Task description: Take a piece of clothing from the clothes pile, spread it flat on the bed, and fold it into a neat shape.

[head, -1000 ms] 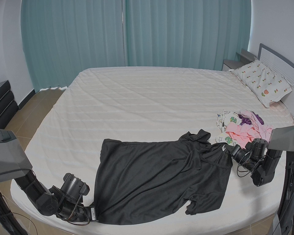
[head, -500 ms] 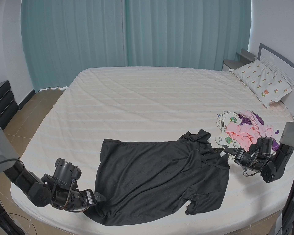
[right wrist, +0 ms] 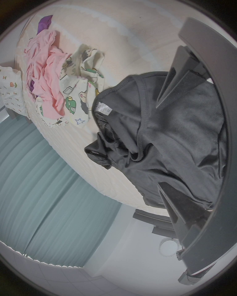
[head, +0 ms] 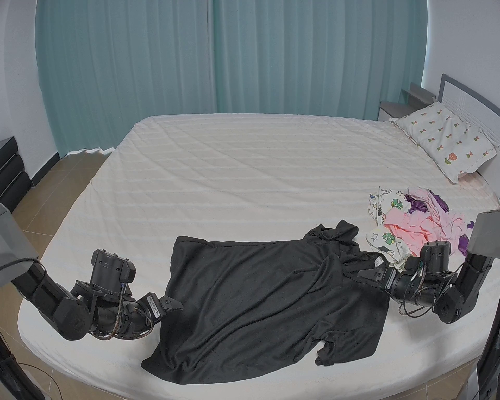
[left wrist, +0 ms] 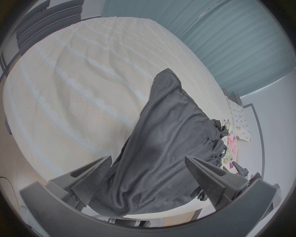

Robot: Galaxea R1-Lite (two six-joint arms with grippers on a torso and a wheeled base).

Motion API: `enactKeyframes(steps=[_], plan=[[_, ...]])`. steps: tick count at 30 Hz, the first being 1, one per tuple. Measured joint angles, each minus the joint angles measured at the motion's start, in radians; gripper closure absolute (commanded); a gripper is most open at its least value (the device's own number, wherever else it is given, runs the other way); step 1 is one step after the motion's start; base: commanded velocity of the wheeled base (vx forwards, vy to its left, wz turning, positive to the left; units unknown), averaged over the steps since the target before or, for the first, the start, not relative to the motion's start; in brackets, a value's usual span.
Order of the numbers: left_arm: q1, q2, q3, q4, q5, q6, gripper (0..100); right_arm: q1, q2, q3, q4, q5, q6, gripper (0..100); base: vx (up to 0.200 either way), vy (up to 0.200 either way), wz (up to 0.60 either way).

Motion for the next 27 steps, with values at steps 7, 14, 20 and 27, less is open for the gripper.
enactKeyframes(steps=[7, 14, 20, 27], plan=[[0.001, 0.026, 0.013, -0.013, -0.002, 0.003, 0, 0.030, -0.021, 0.098, 0.028, -0.010, -0.091, 0, 0.000, 0.000, 0.00], [-0.005, 0.027, 0.067, -0.004, 0.000, 0.096, 0, 0.045, -0.038, 0.185, 0.048, -0.014, -0.143, 0, 0.000, 0.000, 0.00], [-0.009, 0.029, 0.126, 0.016, 0.001, 0.175, 0, 0.050, -0.056, 0.220, 0.140, -0.016, -0.188, 0, 0.000, 0.000, 0.00], [-0.029, 0.032, 0.149, 0.040, 0.000, 0.176, 0, 0.050, -0.094, 0.240, 0.187, -0.040, -0.210, 0, 0.000, 0.000, 0.00]])
